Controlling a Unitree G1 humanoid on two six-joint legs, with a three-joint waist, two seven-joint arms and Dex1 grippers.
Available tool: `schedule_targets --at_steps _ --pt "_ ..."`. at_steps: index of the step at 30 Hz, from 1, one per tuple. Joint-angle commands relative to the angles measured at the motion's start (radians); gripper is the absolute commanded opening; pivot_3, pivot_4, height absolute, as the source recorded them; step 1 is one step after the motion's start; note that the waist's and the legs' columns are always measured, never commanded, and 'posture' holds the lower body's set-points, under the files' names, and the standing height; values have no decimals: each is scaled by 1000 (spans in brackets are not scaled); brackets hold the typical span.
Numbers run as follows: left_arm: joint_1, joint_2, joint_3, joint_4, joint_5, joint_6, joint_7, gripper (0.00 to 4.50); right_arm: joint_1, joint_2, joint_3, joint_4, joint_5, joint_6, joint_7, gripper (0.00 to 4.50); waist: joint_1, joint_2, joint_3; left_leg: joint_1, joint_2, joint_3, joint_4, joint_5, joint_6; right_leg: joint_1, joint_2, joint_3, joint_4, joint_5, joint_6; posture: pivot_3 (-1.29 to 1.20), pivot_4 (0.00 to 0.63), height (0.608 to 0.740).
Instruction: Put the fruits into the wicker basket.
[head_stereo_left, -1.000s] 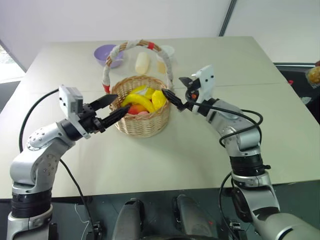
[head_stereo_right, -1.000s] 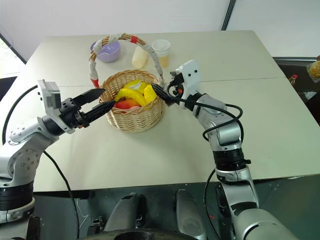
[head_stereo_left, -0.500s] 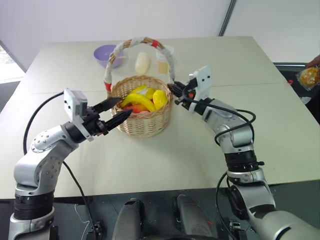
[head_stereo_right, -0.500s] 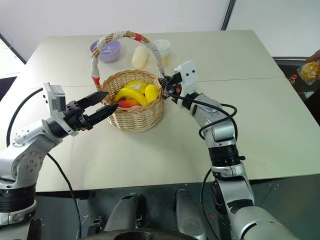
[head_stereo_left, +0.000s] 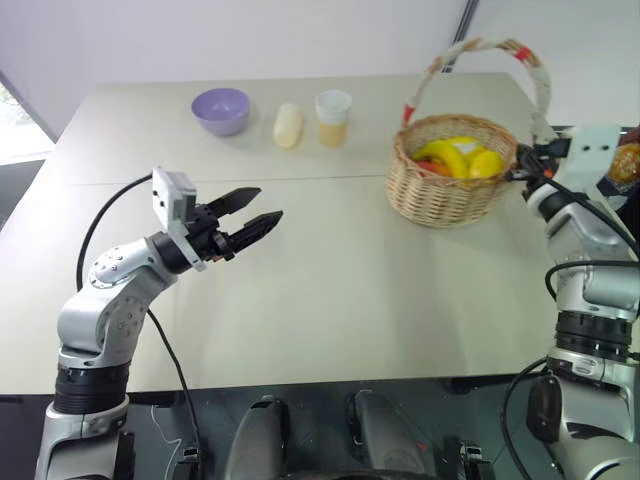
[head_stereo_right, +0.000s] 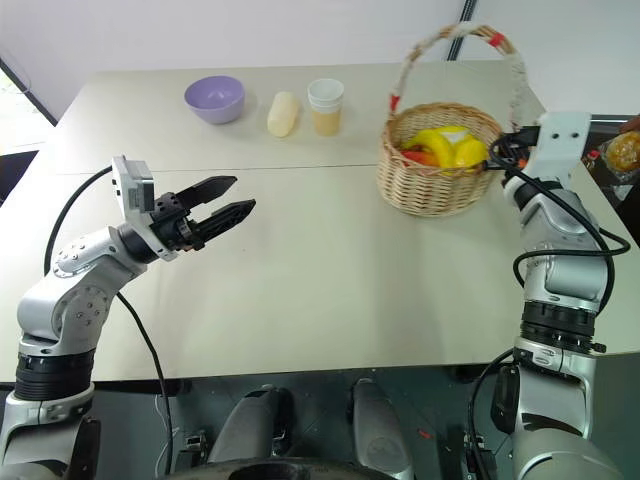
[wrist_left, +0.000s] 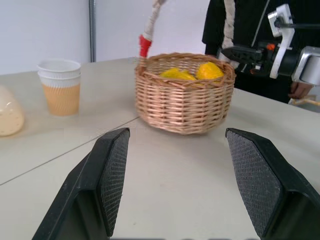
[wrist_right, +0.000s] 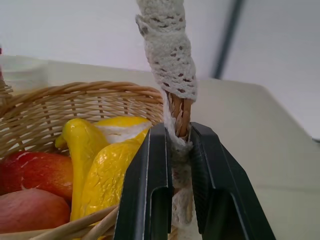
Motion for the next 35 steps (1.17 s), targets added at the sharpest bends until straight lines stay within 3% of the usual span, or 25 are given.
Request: schedule_targets --at_steps 1,3,11,16,21,28,35 --pt "-16 -5 -7 -6 9 -25 -13 3279 -12 -29 -39 18 -7 -59 -27 11 -4 1 0 0 0 0 0 0 0 0 0 0 0 0 0 0 150 740" --pt "-15 -5 -7 -5 10 -26 -16 3279 -2 -33 -45 18 3 -58 -21 11 -8 1 0 0 0 0 0 0 0 0 0 0 1 0 0 0 150 740" --pt "1 10 7 25 43 -25 -4 3279 107 -71 -86 -134 37 -28 -2 3897 4 1 0 -1 0 -1 0 0 0 0 -1 0 0 0 0 0 150 740" --pt "70 57 58 110 111 -69 5 3279 345 -139 -90 -304 110 -29 213 3897 12 1 0 -1 0 -1 0 0 0 0 0 0 0 0 0 0 150 740" --pt "132 78 97 181 165 -113 27 3279 460 -148 -8 -415 178 -42 384 3897 6 1 0 1 1 -1 0 0 0 1 -1 1 0 0 0 0 150 740" --pt "190 63 128 234 235 -185 90 3279 438 -93 155 -409 172 -74 473 3897 10 1 0 6 1 -1 0 0 0 6 0 1 0 0 0 0 150 740" --pt "237 50 142 187 208 -169 94 3279 379 -83 205 -307 149 -133 505 3897 15 0 0 6 1 -1 0 0 0 6 -2 0 -1 0 0 0 150 740"
